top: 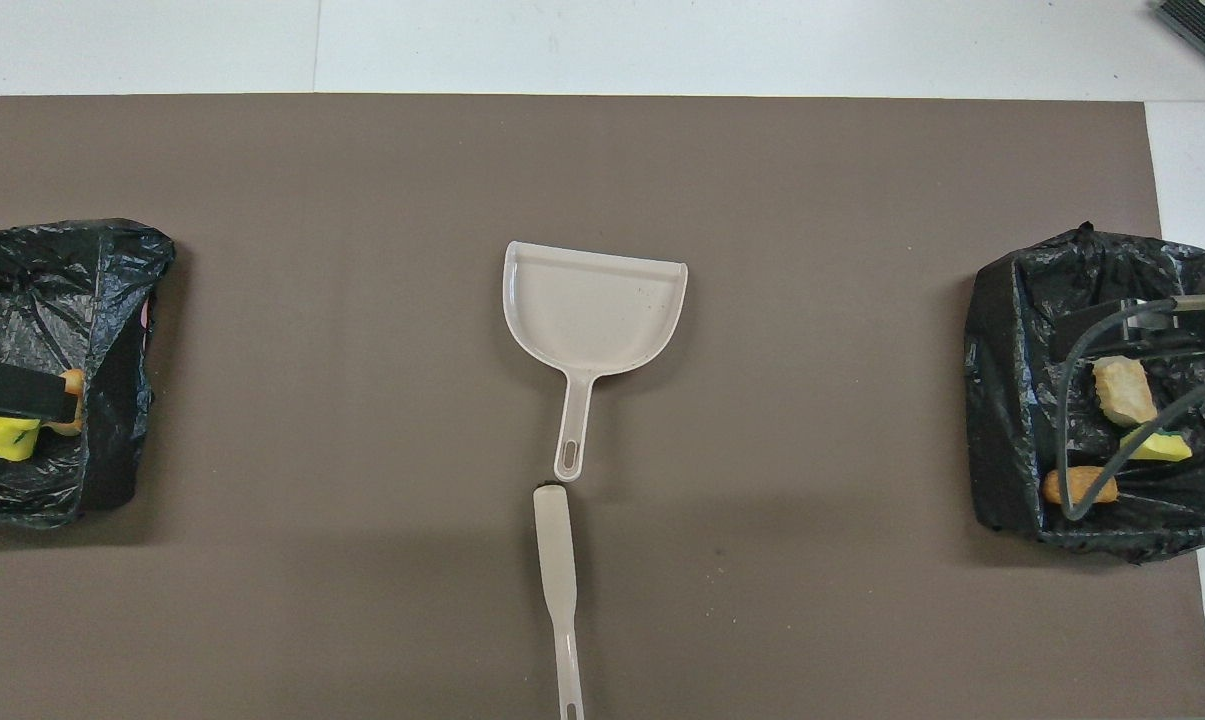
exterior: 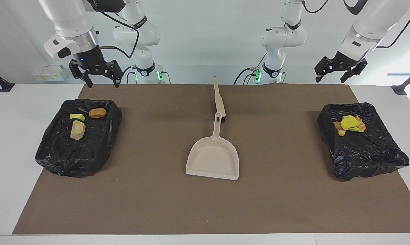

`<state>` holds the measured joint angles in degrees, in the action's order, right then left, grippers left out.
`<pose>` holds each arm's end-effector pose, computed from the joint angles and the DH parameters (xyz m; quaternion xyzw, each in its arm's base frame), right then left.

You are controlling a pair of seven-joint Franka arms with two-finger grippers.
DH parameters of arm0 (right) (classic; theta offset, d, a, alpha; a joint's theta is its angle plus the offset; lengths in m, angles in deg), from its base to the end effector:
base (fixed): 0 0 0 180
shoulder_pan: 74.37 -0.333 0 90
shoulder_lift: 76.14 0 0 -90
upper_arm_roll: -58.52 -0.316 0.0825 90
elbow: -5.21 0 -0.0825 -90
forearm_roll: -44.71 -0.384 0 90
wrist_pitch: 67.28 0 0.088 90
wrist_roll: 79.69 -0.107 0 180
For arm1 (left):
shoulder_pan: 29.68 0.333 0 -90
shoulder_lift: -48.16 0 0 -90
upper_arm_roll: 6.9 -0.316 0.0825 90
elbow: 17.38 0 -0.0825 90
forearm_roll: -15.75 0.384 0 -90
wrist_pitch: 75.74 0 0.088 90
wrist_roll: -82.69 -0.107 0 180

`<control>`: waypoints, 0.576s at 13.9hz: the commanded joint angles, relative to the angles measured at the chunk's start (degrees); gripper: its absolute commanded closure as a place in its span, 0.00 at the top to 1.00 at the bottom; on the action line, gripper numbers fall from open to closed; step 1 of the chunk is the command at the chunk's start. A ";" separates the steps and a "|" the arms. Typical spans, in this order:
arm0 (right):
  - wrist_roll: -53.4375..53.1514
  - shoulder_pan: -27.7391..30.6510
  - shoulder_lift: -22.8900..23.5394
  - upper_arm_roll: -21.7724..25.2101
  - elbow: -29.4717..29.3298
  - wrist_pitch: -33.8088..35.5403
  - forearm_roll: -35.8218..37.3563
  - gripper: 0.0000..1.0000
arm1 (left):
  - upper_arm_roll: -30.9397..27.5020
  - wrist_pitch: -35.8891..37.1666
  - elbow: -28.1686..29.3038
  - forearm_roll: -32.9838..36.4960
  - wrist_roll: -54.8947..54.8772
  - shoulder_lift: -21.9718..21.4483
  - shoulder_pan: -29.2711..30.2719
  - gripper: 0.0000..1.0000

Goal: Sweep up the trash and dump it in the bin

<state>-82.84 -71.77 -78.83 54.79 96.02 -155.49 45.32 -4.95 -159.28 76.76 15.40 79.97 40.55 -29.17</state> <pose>0.5368 0.0103 0.6407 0.9998 -0.0178 0.0010 0.0068 0.5003 -0.0146 0.6512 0.9990 -0.0363 -0.0261 0.0011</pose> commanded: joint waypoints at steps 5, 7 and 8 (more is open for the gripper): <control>-1.25 0.73 -1.27 -0.14 1.21 0.32 -0.96 1.00 | 0.42 2.94 -2.65 -0.09 0.35 -2.49 0.54 1.00; -1.25 0.73 -1.27 -0.14 1.30 0.32 -0.96 1.00 | 0.42 2.86 -2.39 -0.09 0.27 -2.66 0.54 1.00; -1.25 0.73 -1.27 -0.05 1.30 0.32 -0.96 1.00 | 0.33 2.33 -1.86 -0.18 -0.25 -2.66 0.63 1.00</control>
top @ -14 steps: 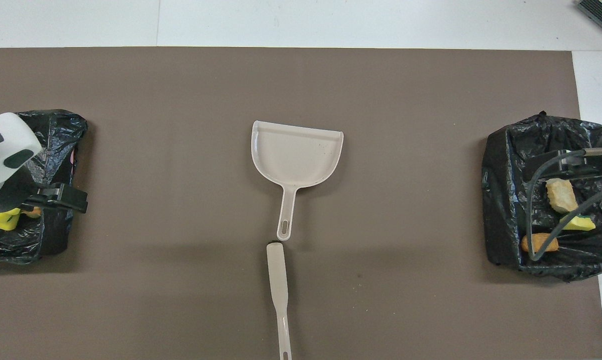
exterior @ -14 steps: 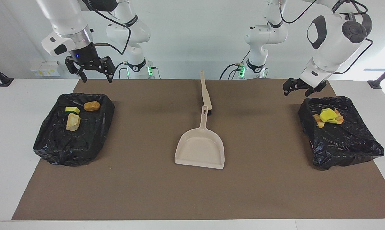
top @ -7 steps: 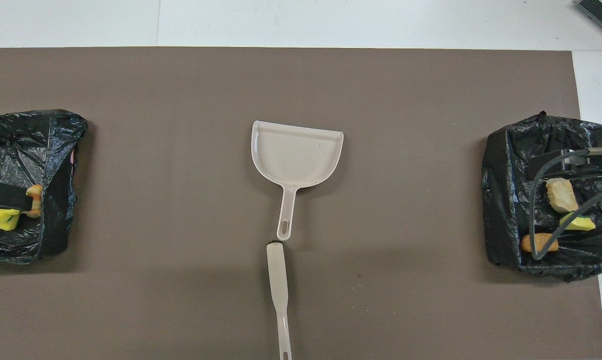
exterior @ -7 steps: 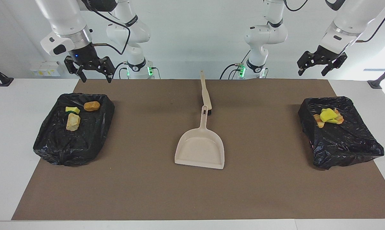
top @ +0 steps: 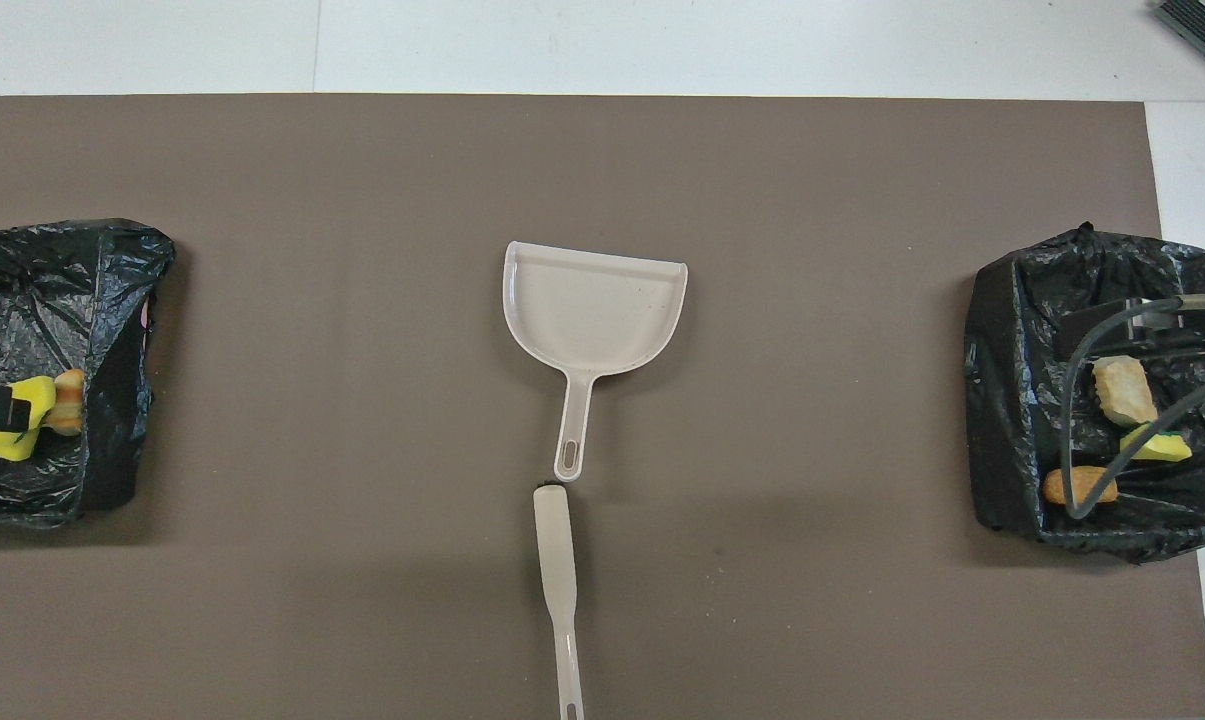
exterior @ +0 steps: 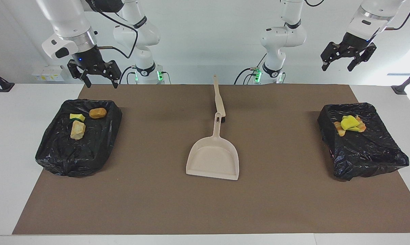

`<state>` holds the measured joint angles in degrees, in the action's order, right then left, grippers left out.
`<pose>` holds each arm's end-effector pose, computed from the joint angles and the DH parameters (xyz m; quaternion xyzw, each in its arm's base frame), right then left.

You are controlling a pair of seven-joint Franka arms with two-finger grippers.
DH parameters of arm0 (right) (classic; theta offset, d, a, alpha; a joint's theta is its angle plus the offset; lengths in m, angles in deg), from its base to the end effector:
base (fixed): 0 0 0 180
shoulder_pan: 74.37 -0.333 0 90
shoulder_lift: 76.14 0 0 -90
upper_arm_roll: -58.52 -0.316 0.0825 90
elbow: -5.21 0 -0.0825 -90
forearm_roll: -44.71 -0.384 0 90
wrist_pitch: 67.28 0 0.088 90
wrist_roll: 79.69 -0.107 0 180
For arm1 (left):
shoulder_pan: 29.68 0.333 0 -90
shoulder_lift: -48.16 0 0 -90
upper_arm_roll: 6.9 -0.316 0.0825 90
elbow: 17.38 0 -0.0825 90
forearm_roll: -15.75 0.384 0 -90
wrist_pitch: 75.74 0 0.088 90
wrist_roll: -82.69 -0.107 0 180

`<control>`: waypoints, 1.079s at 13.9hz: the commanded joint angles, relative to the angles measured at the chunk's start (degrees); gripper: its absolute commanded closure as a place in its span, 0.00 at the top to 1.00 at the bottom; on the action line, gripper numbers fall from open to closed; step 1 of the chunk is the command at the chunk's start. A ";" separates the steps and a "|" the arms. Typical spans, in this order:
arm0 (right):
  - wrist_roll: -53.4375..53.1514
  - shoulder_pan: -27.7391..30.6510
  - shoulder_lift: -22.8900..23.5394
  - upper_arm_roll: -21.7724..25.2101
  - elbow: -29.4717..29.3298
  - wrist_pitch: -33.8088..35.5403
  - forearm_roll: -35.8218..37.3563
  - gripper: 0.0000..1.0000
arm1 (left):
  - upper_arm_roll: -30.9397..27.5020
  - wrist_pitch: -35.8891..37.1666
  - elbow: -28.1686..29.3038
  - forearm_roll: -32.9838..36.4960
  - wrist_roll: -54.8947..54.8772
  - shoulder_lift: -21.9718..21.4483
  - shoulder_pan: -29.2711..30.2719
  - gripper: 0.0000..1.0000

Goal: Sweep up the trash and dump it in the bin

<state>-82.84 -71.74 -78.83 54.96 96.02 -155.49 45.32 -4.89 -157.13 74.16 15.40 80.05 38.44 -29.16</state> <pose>0.5368 0.0084 0.6407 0.9998 -0.0196 0.0010 0.0067 0.4833 -0.0152 0.6870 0.9993 -0.0362 -0.0038 0.0001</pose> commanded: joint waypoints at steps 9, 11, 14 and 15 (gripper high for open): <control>-1.16 0.71 -1.27 -0.31 1.30 0.32 -0.96 1.00 | 0.27 -3.87 3.02 -0.27 -2.01 1.38 -0.60 1.00; -1.15 0.71 -1.27 -0.31 1.30 0.32 -0.96 1.00 | 0.27 -3.16 3.11 -0.27 -2.01 1.29 -1.39 1.00; -1.15 0.71 -1.27 -0.31 1.30 0.32 -0.96 1.00 | 0.27 -3.52 3.11 -0.18 -1.66 1.38 -1.67 1.00; -1.15 0.71 -1.27 -0.31 1.30 0.32 -0.96 1.00 | 0.27 -3.17 3.11 -0.18 -1.66 1.29 -1.66 1.00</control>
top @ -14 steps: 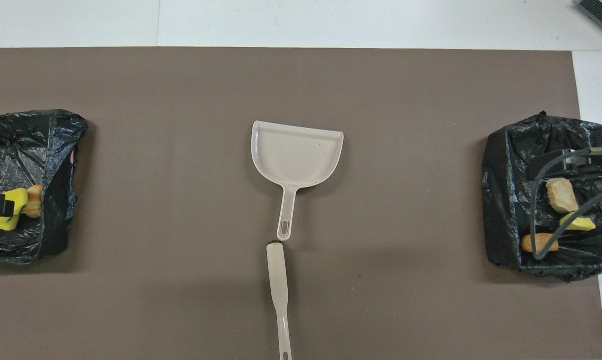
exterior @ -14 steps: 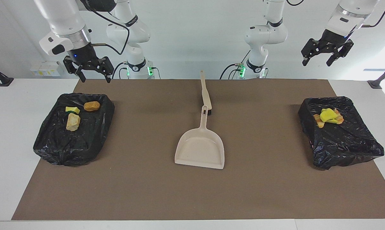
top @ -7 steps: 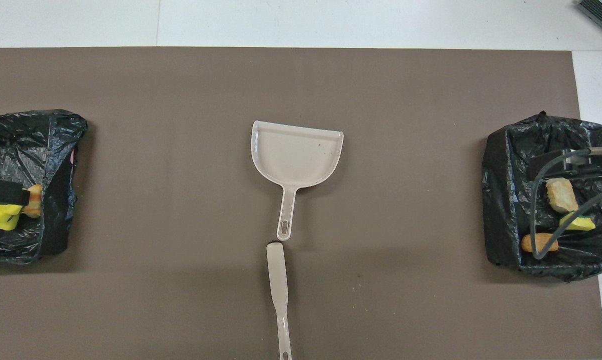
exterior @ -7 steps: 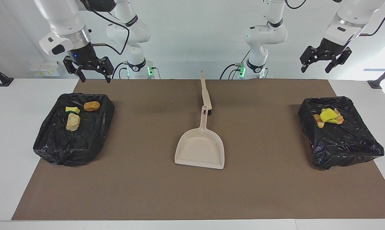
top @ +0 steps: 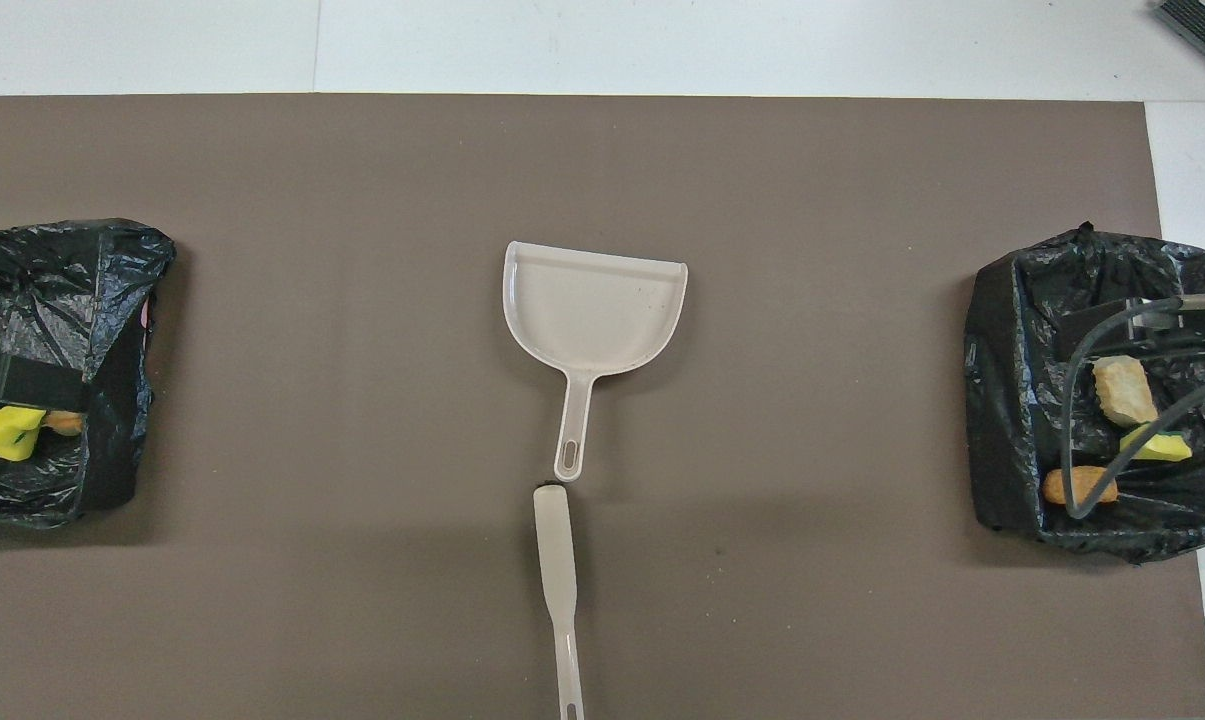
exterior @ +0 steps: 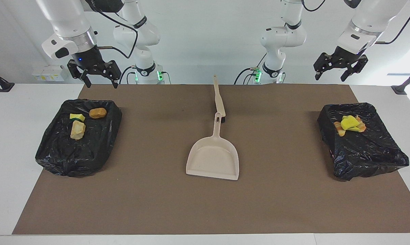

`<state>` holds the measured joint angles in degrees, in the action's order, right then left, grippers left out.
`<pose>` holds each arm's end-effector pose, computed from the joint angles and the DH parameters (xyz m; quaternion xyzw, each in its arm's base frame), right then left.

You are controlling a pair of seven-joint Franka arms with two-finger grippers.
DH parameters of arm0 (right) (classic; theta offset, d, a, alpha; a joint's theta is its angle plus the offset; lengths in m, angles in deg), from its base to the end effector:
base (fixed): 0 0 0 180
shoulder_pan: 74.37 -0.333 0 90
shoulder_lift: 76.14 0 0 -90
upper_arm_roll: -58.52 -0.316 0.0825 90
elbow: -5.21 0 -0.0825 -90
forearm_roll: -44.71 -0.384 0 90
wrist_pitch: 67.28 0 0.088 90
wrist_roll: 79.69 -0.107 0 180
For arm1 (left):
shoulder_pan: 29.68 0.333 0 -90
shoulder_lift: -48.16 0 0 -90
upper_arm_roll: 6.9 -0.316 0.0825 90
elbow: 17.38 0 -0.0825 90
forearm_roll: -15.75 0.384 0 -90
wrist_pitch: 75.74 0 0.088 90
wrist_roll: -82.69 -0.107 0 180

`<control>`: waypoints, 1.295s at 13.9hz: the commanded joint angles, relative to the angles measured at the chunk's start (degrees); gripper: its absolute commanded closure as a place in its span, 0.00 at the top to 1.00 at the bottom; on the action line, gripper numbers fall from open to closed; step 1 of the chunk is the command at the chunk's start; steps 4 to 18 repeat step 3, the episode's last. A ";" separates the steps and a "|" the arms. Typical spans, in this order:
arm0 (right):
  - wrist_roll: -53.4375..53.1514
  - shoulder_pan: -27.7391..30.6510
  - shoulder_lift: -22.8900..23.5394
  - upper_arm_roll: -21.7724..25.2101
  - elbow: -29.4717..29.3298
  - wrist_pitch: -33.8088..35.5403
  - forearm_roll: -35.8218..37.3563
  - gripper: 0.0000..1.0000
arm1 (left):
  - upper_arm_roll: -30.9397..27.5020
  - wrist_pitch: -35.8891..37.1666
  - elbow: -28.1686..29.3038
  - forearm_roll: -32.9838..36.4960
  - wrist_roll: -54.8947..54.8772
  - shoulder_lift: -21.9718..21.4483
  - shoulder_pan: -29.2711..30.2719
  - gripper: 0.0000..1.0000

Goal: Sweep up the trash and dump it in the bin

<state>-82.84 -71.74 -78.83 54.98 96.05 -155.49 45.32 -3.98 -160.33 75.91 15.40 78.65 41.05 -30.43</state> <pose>0.5368 0.0082 0.6404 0.9998 -0.0197 0.0007 0.0067 0.5043 -0.0349 0.6552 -0.9976 0.0672 0.0140 0.0001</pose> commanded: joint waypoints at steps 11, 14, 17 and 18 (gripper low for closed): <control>-1.15 0.70 -1.26 -0.33 1.36 0.41 -0.96 1.00 | -0.64 -0.23 0.75 -0.18 -0.35 -1.24 -0.13 1.00; -1.15 0.70 -1.26 -0.33 1.36 0.41 -0.96 1.00 | -0.64 -0.23 0.75 -0.18 -0.35 -1.24 -0.13 1.00; -1.15 0.70 -1.26 -0.33 1.36 0.41 -0.96 1.00 | -0.64 -0.23 0.75 -0.18 -0.35 -1.24 -0.13 1.00; -1.15 0.70 -1.26 -0.33 1.36 0.41 -0.96 1.00 | -0.64 -0.23 0.75 -0.18 -0.35 -1.24 -0.13 1.00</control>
